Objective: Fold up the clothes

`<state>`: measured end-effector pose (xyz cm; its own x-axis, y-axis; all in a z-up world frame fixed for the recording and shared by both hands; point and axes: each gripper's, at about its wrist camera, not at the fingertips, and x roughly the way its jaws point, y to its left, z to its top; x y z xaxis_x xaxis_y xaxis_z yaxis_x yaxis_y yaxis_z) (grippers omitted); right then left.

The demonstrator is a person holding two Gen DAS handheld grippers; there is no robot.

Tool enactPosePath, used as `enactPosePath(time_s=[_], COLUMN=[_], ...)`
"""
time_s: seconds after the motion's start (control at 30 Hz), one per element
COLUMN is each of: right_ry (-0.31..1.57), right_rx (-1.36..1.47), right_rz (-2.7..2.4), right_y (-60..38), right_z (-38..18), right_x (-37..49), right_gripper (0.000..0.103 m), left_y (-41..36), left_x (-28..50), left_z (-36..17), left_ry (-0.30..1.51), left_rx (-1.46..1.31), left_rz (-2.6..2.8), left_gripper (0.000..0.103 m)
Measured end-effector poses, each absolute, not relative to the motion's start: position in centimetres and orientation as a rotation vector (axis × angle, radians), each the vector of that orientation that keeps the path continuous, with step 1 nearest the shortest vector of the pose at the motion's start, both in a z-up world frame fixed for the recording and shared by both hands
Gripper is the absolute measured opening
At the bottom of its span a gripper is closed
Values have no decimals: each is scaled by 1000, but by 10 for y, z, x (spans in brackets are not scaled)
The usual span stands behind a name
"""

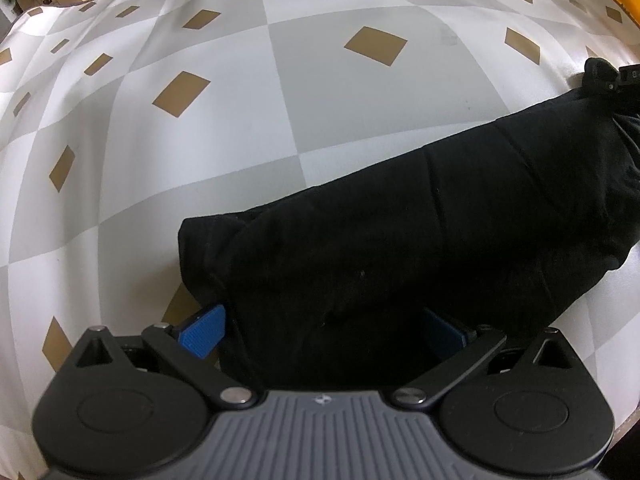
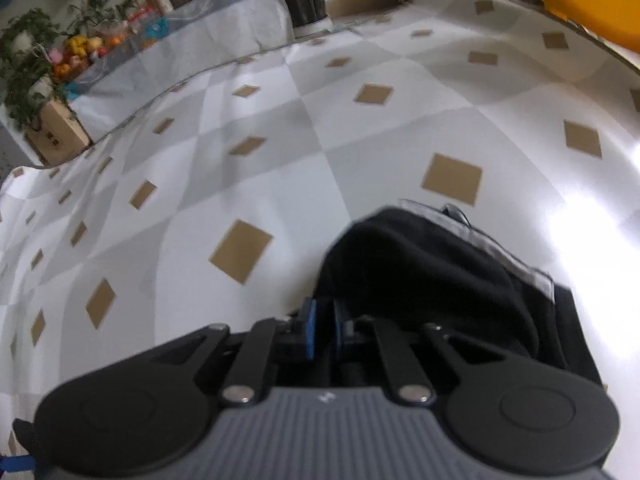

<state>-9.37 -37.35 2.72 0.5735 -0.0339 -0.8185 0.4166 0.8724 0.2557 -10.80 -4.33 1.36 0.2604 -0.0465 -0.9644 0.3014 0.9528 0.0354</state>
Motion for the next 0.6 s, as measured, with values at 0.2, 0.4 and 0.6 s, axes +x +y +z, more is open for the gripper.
enactPosePath(time_s=[0.2, 0.4, 0.6], right_ry=[874, 884, 956], right_rx=[425, 481, 473], right_rz=[-241, -216, -197], right_y=[-384, -408, -405], right_z=[56, 67, 59], right_x=[-102, -113, -115], right_gripper=[38, 39, 42], left_y=[-44, -40, -52], left_x=[-108, -106, -99], left_z=[22, 43, 39], left_ry=[1289, 1245, 1238], left_rx=[237, 116, 102], left_rz=[-260, -283, -245], left_gripper=[103, 103, 103])
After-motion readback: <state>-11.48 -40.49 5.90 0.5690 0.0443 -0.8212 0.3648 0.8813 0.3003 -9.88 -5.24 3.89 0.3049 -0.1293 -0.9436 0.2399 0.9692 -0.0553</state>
